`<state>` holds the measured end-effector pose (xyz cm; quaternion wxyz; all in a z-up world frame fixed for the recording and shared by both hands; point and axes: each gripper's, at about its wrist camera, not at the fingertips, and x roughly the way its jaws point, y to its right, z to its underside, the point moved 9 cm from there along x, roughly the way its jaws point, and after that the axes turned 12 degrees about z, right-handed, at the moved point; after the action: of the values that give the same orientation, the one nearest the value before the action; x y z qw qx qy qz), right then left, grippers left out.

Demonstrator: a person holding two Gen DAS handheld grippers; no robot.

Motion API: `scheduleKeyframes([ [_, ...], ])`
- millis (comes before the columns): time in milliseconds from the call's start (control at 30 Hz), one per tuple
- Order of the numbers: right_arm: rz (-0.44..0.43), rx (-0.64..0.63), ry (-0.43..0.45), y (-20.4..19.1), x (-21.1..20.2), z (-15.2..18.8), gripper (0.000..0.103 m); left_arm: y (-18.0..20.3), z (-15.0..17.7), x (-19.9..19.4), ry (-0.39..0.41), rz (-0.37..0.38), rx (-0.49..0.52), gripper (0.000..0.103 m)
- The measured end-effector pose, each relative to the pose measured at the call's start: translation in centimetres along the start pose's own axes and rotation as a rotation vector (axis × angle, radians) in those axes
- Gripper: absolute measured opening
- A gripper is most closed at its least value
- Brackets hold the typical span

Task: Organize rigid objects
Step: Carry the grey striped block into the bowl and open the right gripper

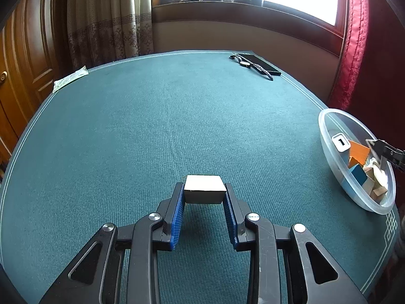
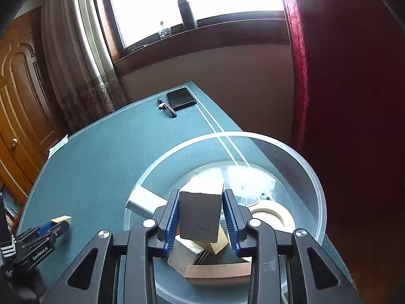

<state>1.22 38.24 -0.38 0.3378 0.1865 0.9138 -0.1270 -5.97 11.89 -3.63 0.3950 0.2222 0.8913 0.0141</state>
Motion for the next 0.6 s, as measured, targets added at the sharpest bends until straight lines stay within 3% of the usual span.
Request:
scheduleKeyframes([
  [467, 0.019, 0.068, 0.051, 3.1, -1.2, -1.2, 0.036, 4.3, -2.0, -0.5, 0.015, 0.041, 0.098, 0.031],
  [600, 0.043, 0.100, 0.058, 4.1, -1.2, -1.2, 0.052, 6.4, -2.6, 0.0, 0.006, 0.071, 0.129, 0.031],
])
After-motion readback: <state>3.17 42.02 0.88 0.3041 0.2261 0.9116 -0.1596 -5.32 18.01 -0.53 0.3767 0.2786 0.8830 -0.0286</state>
